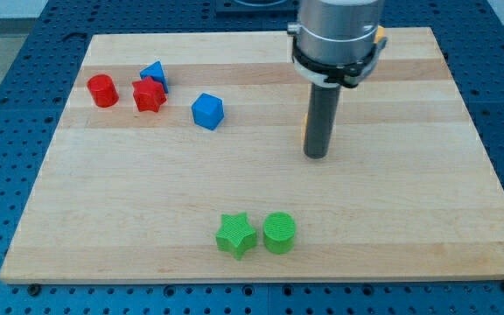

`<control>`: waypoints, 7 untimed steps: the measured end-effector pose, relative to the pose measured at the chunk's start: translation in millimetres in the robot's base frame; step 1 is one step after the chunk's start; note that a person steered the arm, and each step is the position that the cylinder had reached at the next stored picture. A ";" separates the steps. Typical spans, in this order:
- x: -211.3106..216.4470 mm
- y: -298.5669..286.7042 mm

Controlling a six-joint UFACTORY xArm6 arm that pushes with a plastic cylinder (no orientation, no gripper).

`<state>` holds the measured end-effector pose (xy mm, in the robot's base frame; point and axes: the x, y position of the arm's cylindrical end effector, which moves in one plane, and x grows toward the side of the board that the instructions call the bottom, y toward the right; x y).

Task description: Push the yellow hexagon closer to the yellow heart

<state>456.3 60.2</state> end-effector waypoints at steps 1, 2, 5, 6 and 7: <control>-11.2 -37.7; -36.7 -76.1; -94.6 -159.6; -112.0 -109.8; -159.9 -3.8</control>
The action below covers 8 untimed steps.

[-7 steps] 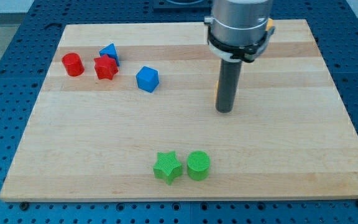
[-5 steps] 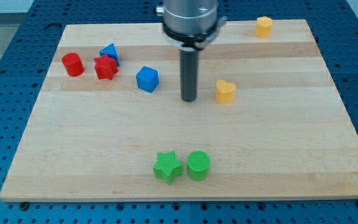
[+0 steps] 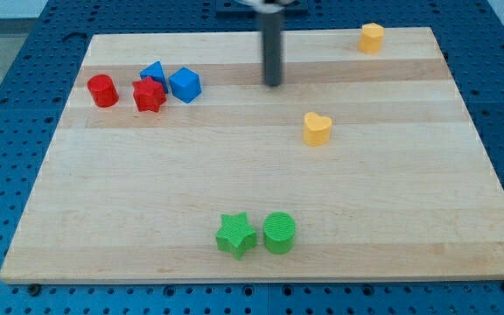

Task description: Push the yellow hexagon closer to the yellow heart

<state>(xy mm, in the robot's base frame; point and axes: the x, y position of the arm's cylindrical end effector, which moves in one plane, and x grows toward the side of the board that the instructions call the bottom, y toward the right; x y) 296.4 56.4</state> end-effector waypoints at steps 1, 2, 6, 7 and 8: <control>-35.2 118.4; -38.6 194.4; -82.7 135.2; -42.1 118.2; -9.4 96.4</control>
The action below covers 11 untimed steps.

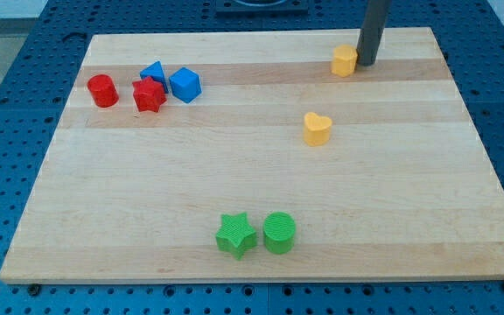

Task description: Push the yellow hexagon closer to the yellow heart

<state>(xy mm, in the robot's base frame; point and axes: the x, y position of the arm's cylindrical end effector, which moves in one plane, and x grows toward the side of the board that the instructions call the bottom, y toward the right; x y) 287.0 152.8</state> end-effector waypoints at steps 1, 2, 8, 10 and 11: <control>2.2 -20.9; -31.0 -19.1; 76.0 -79.4; 92.1 -148.8; 90.6 -123.1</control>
